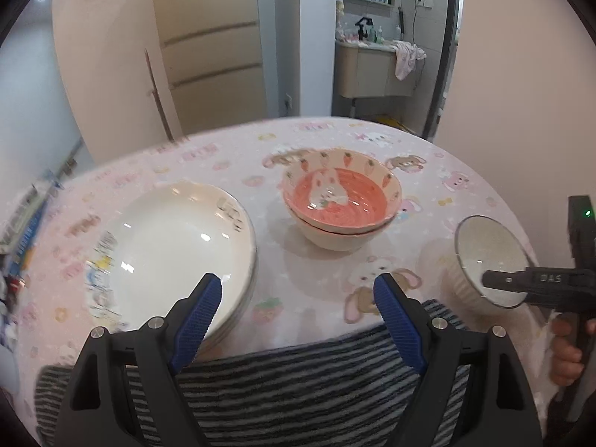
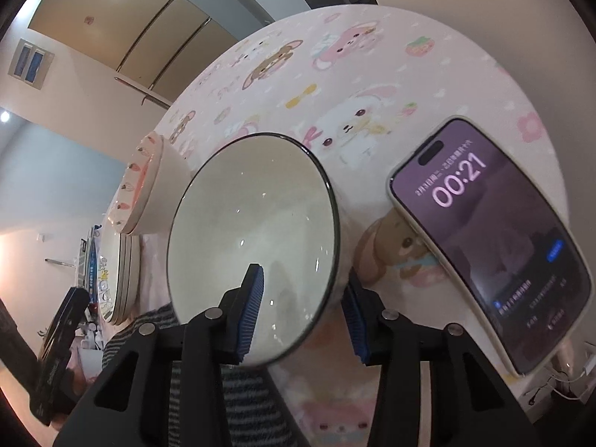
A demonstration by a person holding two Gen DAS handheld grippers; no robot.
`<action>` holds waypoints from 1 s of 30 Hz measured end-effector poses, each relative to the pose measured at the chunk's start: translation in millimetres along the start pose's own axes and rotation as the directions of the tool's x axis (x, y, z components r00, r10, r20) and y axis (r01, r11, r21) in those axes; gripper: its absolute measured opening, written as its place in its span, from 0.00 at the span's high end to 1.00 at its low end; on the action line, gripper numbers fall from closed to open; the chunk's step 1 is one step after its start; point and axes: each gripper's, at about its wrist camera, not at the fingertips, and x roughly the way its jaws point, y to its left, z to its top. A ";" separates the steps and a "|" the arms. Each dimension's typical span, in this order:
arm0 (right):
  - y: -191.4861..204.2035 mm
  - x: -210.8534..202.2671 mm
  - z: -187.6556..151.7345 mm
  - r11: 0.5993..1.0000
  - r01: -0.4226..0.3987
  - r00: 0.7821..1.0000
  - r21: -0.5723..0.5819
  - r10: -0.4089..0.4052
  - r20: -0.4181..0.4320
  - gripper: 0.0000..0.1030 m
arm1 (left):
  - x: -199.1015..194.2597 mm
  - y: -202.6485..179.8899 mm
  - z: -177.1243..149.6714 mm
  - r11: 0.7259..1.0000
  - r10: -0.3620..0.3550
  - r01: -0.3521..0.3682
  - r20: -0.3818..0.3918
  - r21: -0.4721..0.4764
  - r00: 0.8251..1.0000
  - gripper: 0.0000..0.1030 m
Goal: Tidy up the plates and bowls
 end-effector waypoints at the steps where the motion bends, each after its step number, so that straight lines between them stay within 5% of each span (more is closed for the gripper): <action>1: -0.9 1.1 0.8 1.000 0.006 1.000 0.010 -0.006 -0.001 0.62 | 6.0 -0.8 2.7 0.999 -0.025 0.024 -0.030 -0.026 0.999 0.17; 4: -1.6 1.4 -0.8 0.998 0.057 0.998 0.008 -0.057 0.007 0.77 | 16.1 -6.3 6.7 0.996 -0.061 0.056 -0.069 -0.066 0.996 0.17; 7: -6.3 -0.2 -2.4 0.999 0.039 0.999 0.006 -0.039 0.008 0.79 | 22.2 -21.9 9.8 0.999 -0.052 0.050 -0.091 -0.015 0.994 0.17; 12: -5.6 -1.0 -2.6 0.998 0.057 0.998 -0.035 -0.056 0.036 0.82 | 26.1 -54.5 18.4 0.984 -0.178 0.180 -0.104 0.003 0.978 0.18; 13: -4.3 -0.9 -2.3 0.997 0.060 0.997 -0.042 -0.059 0.040 0.82 | 26.4 -65.6 19.6 0.976 -0.216 0.219 -0.109 0.019 0.970 0.23; 15: -2.3 -0.4 -1.3 0.996 0.067 0.997 -0.053 -0.064 0.042 0.83 | 31.6 -82.7 20.0 0.958 -0.267 0.280 -0.167 0.058 0.949 0.53; 17: -6.2 0.3 1.9 0.998 0.049 0.998 -0.024 -0.048 0.038 0.86 | 46.4 -96.6 17.1 0.943 -0.305 0.329 -0.261 0.054 0.916 0.57; 21: -9.4 2.5 6.3 1.000 0.014 0.999 -0.011 -0.014 0.037 0.87 | 69.6 -103.5 14.2 0.960 -0.243 0.270 -0.275 0.067 0.930 0.63; 23: -7.4 2.8 6.6 1.000 0.023 0.999 -0.010 -0.023 0.034 0.87 | 75.8 -110.5 10.1 0.929 -0.331 0.366 -0.322 0.055 0.887 0.76; 24: -7.1 3.4 7.8 1.000 0.022 0.999 -0.006 -0.022 0.026 0.87 | 79.6 -115.9 6.8 0.927 -0.323 0.369 -0.344 0.075 0.882 0.78; 28: -0.7 2.5 11.6 1.000 0.031 0.999 -0.008 -0.031 0.009 0.86 | 80.8 -110.3 5.2 0.941 -0.306 0.337 -0.329 0.042 0.893 0.83; 30: 9.6 1.3 11.1 0.999 0.036 0.999 -0.036 -0.036 -0.001 0.86 | 69.8 -108.2 6.6 0.952 -0.262 0.297 -0.292 0.080 0.920 0.84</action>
